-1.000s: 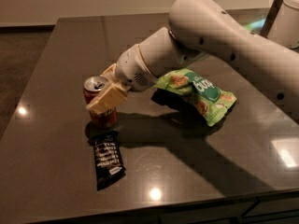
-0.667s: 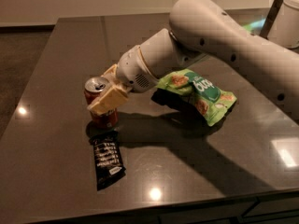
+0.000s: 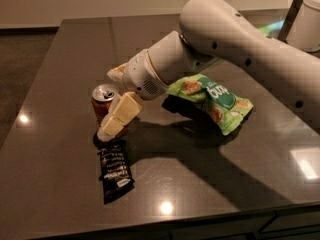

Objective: Move coke can near rxbar chocolate

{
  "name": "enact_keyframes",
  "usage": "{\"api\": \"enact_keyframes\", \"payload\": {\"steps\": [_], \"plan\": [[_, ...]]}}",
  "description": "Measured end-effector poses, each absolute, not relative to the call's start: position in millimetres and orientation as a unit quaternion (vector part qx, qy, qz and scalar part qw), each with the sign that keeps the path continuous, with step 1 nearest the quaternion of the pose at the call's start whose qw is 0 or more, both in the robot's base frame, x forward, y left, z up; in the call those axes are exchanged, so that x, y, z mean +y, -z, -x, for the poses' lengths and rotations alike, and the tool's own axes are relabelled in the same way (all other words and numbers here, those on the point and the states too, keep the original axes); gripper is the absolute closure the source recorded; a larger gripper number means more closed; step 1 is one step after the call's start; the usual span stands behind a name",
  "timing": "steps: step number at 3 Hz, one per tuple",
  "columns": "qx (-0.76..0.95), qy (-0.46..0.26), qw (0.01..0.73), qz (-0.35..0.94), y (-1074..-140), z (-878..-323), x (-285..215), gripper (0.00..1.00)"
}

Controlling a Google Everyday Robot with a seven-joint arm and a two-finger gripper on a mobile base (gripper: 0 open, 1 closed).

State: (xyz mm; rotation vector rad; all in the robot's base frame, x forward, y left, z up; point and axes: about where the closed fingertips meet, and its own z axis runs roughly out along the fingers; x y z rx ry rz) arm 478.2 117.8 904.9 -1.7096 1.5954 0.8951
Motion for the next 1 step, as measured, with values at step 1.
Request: {"api": "enact_keyframes", "payload": {"steps": [1], "plan": [[0.605,-0.339,0.313,0.648,-904.9,-478.1,117.8,0.0]]}}
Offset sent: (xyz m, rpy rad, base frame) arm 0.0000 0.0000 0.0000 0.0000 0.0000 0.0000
